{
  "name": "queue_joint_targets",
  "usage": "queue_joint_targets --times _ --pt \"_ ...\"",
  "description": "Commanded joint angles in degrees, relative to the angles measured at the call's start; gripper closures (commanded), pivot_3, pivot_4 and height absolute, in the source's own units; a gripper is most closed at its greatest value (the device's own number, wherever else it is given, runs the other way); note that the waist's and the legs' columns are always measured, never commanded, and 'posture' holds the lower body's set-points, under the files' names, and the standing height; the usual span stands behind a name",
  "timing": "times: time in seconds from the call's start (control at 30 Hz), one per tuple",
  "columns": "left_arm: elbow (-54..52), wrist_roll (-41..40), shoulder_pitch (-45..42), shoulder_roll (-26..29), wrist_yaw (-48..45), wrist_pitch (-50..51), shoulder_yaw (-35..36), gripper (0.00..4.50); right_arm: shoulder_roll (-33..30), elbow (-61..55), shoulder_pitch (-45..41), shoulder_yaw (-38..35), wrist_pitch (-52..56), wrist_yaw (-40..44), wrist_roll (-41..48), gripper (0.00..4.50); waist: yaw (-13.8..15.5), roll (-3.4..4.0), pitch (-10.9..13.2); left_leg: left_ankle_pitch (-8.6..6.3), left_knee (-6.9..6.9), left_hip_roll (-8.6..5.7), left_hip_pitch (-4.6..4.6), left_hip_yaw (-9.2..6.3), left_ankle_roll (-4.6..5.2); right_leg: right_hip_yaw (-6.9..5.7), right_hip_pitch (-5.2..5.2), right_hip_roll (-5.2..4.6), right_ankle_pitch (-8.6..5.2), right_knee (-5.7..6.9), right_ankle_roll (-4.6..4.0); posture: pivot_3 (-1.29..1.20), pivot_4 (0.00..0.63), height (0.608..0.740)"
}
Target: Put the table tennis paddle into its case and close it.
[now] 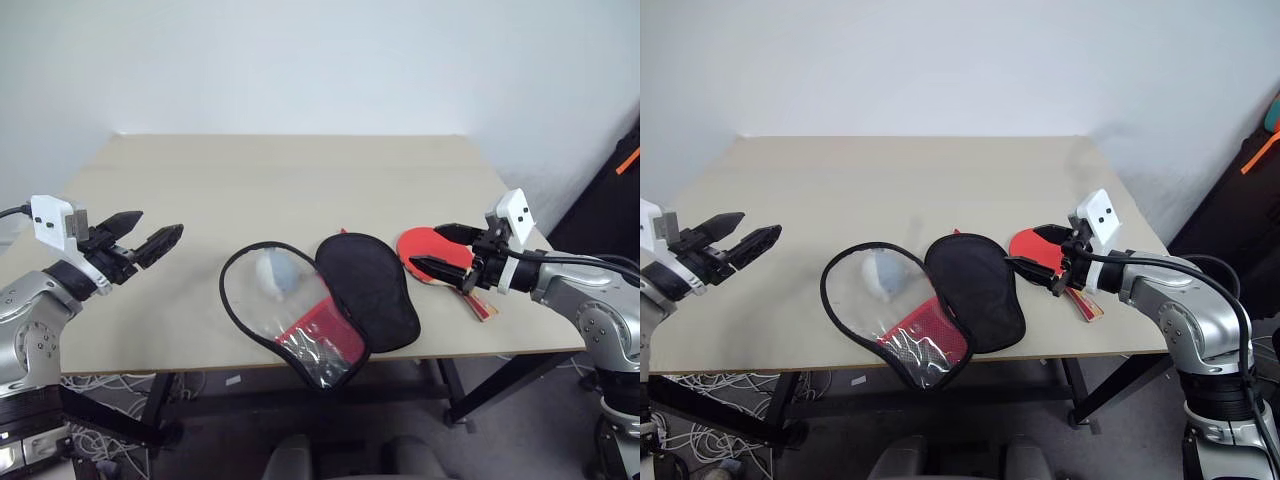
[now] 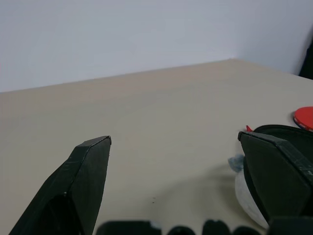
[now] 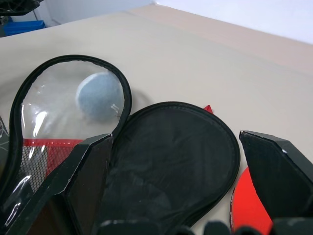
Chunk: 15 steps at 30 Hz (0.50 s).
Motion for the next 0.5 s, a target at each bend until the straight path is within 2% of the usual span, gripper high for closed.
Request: queue_joint_targets --times 0.03,0.33,0.5 --pt "-0.2 -0.3 -1.8 -0.6 0.1 -1.9 0.3 0.06 -0.2 -0.6 -1.8 -1.1 -1.3 0.2 -0.3 0.00 0.0 0.00 0.0 0.01 0.00 0.00 0.00 0.00 0.01 0.00 0.00 0.00 0.00 0.00 0.00 0.00 0.000 0.740" --pt "-0.7 -0.4 -2.5 -2.0 0.3 -1.8 -1.6 0.06 -1.9 -1.6 -0.3 -3.6 1.1 -0.7 -0.2 0.00 0.0 -0.01 0.0 0.09 0.01 0.00 0.00 -0.01 0.16 0.00 0.01 0.01 0.04 0.01 -0.03 0.00 0.000 0.740" --pt "1.2 0.8 -4.5 -1.3 -1.0 -3.0 -3.5 0.06 -3.2 -2.6 1.0 -5.9 4.4 -4.4 -0.9 0.00 0.0 -0.01 0.0 0.08 0.03 -0.01 0.00 -0.02 0.13 -0.01 0.03 0.00 0.03 0.01 -0.03 0.00 0.000 0.740"
